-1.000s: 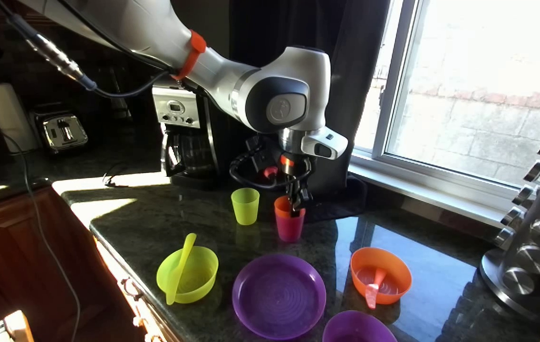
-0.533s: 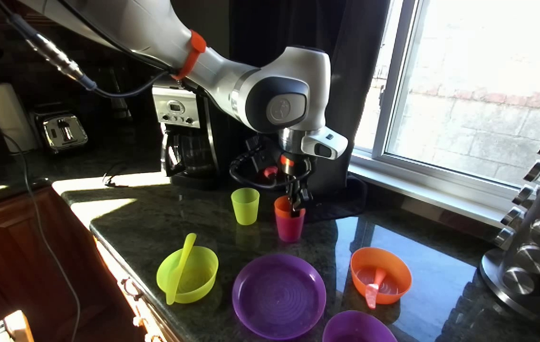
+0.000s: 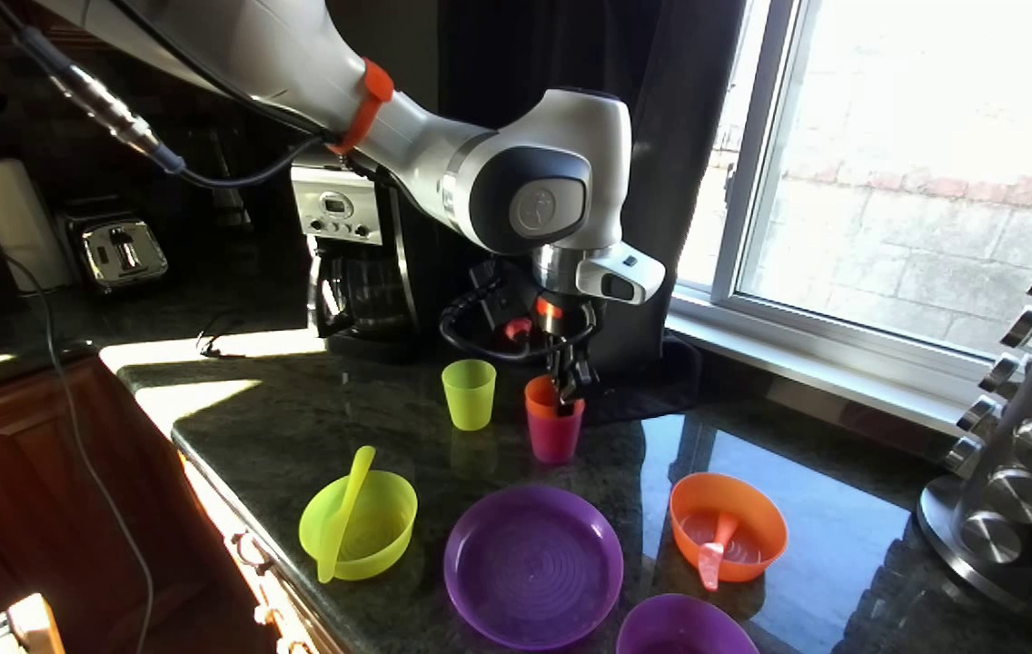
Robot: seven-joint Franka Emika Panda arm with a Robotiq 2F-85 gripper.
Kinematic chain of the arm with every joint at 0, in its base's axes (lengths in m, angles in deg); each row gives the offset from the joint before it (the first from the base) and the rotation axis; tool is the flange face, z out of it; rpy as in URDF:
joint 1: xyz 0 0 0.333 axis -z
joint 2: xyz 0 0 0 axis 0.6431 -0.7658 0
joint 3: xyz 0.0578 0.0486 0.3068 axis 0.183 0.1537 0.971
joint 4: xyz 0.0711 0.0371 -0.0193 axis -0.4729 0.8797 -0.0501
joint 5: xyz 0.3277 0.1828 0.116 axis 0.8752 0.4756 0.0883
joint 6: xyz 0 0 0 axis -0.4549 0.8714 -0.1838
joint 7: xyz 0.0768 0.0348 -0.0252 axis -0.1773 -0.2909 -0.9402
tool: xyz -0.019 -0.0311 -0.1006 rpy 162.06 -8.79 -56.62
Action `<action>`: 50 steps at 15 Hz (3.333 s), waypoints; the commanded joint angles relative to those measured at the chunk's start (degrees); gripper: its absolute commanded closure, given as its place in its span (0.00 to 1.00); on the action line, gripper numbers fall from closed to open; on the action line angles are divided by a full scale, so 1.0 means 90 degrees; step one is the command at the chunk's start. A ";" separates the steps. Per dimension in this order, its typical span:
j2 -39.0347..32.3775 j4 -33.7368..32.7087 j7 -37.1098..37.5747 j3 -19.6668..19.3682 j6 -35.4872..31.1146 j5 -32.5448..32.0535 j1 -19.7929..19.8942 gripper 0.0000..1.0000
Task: Unstack the cups.
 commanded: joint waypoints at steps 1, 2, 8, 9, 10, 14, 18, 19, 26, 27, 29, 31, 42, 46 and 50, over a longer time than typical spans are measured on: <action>0.0167 0.0135 0.0006 0.0004 0.0039 0.0050 -0.0003 0.99; 0.0237 0.0183 -0.0039 0.0017 0.0001 0.0099 0.0006 0.99; 0.0395 0.0202 -0.0061 0.0036 -0.0014 0.0135 0.0002 0.99; 0.0373 0.0180 -0.0051 0.0038 0.0004 0.0121 0.0000 0.99; 0.0337 0.0152 -0.0021 0.0037 0.0010 0.0107 -0.0004 0.99; 0.0252 0.0112 0.0001 0.0031 0.0043 0.0092 -0.0003 0.99; 0.0159 0.0079 0.0016 0.0028 0.0057 0.0099 -0.0002 0.99; 0.0141 0.0076 0.0015 0.0028 0.0059 0.0099 -0.0002 0.99; 0.0080 0.0064 -0.0018 0.0028 0.0082 0.0084 -0.0006 0.99; 0.0083 0.0066 -0.0017 0.0027 0.0079 0.0080 -0.0007 0.99; 0.0097 0.0076 0.0006 0.0027 0.0060 0.0083 -0.0012 0.90; 0.0088 0.0066 -0.0024 0.0028 0.0086 0.0065 -0.0012 0.93; 0.0394 0.0265 -0.0224 0.0079 -0.0094 0.0315 0.0031 0.99; 0.0579 0.0315 -0.0239 0.0074 -0.0114 0.0347 0.0021 0.99; 0.0915 0.0388 -0.0237 0.0061 -0.0085 0.0299 0.0023 0.99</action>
